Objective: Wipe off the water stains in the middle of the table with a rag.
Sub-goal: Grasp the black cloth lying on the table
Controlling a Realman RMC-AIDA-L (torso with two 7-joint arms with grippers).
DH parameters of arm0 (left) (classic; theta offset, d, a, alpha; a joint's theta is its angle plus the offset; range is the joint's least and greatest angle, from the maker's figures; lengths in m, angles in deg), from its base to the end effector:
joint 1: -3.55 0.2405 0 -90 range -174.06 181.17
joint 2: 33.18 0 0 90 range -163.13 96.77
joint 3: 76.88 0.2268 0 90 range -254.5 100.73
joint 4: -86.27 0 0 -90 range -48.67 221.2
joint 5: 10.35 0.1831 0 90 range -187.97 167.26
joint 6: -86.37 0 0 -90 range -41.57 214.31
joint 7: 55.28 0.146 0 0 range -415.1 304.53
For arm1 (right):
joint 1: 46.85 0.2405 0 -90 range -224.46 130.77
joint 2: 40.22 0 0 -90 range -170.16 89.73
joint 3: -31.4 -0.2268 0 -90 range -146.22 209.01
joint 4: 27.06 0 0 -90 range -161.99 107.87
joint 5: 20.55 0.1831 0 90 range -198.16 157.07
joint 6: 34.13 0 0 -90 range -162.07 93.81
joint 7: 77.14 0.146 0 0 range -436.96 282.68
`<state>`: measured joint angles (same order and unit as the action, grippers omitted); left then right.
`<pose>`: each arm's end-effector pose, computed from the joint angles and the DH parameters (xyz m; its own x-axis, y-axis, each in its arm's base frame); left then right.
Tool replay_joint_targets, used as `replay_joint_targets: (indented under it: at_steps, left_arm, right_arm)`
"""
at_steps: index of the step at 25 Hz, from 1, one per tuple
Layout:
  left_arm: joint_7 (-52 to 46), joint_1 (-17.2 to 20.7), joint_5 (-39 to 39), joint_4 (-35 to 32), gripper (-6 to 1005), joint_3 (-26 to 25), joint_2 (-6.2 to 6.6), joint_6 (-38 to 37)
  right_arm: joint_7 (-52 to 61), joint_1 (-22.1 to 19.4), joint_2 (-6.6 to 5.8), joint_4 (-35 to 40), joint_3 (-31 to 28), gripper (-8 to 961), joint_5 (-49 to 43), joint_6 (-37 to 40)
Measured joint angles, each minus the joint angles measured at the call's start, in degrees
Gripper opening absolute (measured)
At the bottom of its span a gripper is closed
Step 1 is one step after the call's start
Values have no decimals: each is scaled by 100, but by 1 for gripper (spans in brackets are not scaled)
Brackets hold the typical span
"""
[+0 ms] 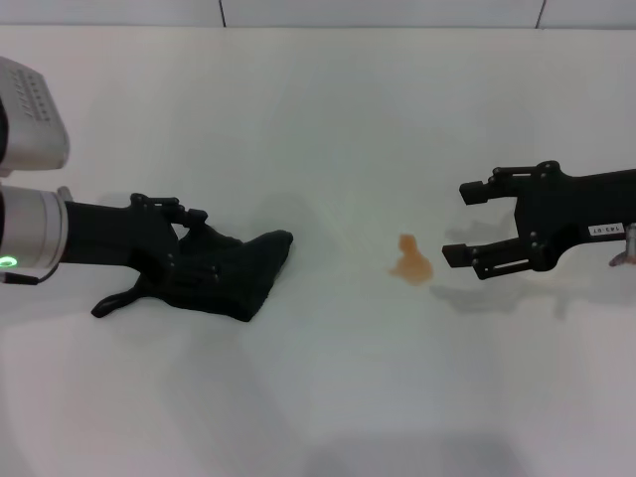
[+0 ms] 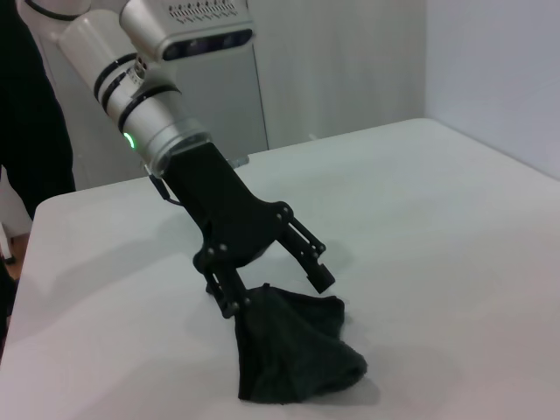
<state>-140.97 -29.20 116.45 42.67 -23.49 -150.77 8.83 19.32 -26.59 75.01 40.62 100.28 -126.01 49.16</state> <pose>-0.2389 0.3168 0.0005 0.9379 0.3263 0.1175 0.3460 -0.9039 -0.2516 0.1873 0.2923 0.0338 0.9279 -0.2201 -0.3008 -0.2914 -0.9316 -0.2174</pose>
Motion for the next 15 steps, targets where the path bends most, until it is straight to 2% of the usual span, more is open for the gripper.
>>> replay_joint_targets:
  at_steps: [8, 15]
  left_arm:
    - [38, -83, 135, 118, 861, 163, -102, 229]
    - [1, -149, 160, 221, 859, 284, -124, 276]
  right_arm:
    - [91, 8, 0, 34, 16, 842, 9, 10]
    - [94, 27, 0, 39, 21, 842, 10, 0]
